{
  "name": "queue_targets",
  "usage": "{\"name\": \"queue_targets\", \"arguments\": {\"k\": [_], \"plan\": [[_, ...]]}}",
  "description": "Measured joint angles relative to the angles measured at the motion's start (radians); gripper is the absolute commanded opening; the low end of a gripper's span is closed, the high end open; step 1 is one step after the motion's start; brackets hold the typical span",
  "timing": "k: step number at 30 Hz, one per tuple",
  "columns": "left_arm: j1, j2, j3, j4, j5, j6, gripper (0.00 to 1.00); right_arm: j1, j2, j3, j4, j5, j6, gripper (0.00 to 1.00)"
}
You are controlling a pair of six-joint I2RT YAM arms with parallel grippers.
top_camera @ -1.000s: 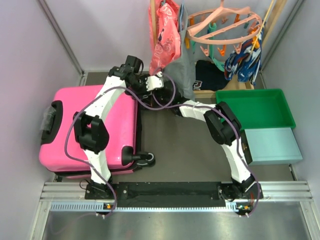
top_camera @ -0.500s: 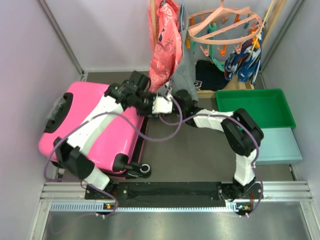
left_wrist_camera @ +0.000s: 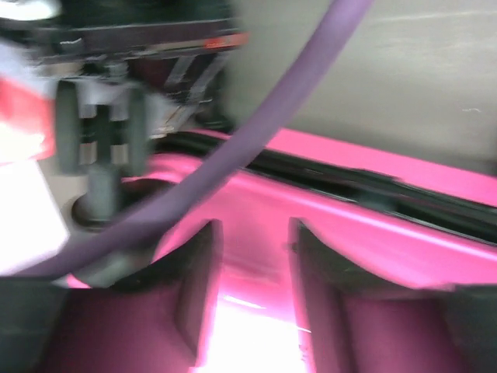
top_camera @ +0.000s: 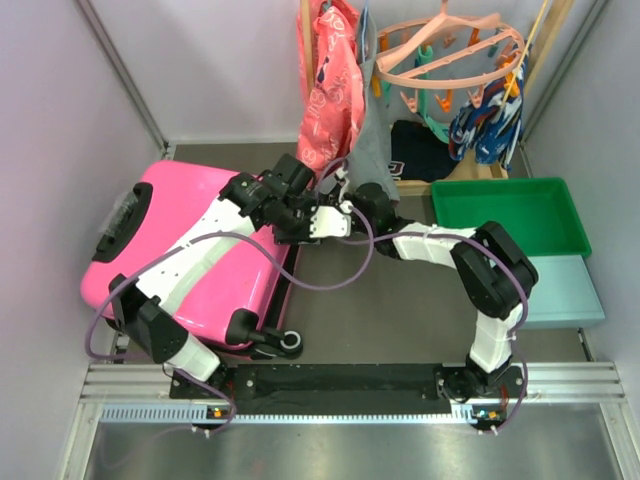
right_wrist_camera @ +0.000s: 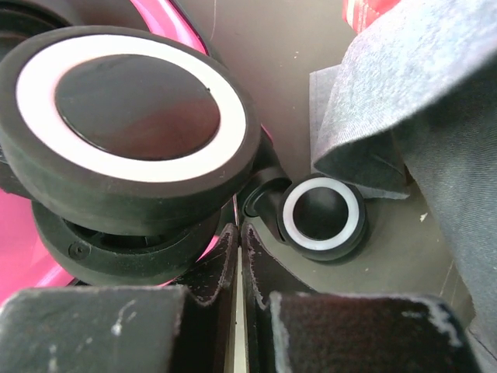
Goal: Open, take out, and arrange the luggage
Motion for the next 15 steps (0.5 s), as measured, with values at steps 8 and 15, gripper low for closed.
{"name": "queue_targets", "arguments": {"k": [8, 15], "plan": [[0.04, 0.082, 0.033, 0.115, -0.082, 0.013, 0.93, -0.007, 0.012, 0.011, 0.0, -0.008, 0.043, 0.0], [0.063, 0.197, 0.084, 0.182, -0.102, 0.052, 0.9, -0.015, 0.023, 0.013, 0.007, -0.01, 0.069, 0.0]]}}
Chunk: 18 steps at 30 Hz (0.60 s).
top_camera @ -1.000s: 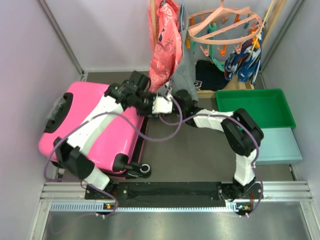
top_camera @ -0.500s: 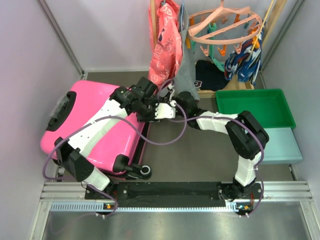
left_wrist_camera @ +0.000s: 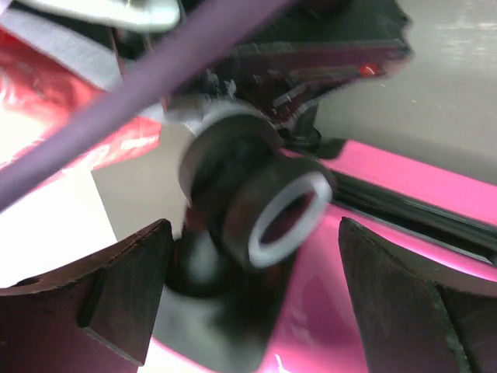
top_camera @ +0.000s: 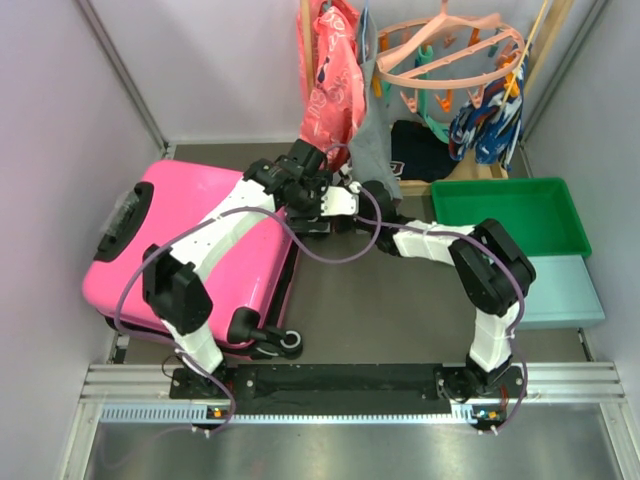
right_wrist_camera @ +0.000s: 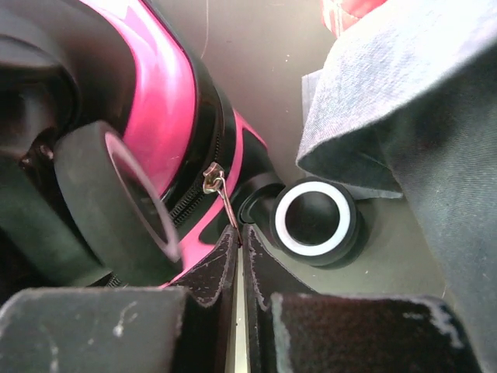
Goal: Open, take out, and arrange the luggage
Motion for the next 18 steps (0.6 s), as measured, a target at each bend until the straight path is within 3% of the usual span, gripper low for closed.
{"name": "queue_targets", "arguments": {"k": [4, 6, 8, 9, 11, 12, 18], "plan": [[0.021, 0.088, 0.063, -0.016, 0.011, 0.038, 0.86, -0.012, 0.016, 0.015, -0.002, -0.014, 0.002, 0.0], [0.036, 0.129, 0.091, -0.032, 0.008, 0.051, 0.77, -0.015, 0.025, 0.025, -0.007, -0.018, 0.002, 0.0], [0.042, 0.155, 0.104, -0.027, 0.011, 0.056, 0.61, -0.017, 0.032, 0.028, -0.005, -0.024, 0.002, 0.0], [0.043, 0.16, 0.109, -0.023, 0.008, 0.06, 0.39, -0.021, 0.035, 0.03, -0.004, -0.025, 0.002, 0.0], [0.045, 0.163, 0.116, 0.0, 0.002, 0.097, 0.09, -0.025, 0.036, 0.031, -0.002, -0.025, 0.0, 0.0], [0.044, 0.163, 0.12, -0.007, -0.002, 0.119, 0.0, -0.025, 0.036, 0.032, -0.001, -0.024, -0.002, 0.0], [0.044, 0.161, 0.121, -0.019, 0.004, 0.12, 0.0, -0.026, 0.043, 0.038, 0.0, -0.025, -0.01, 0.0]]}}
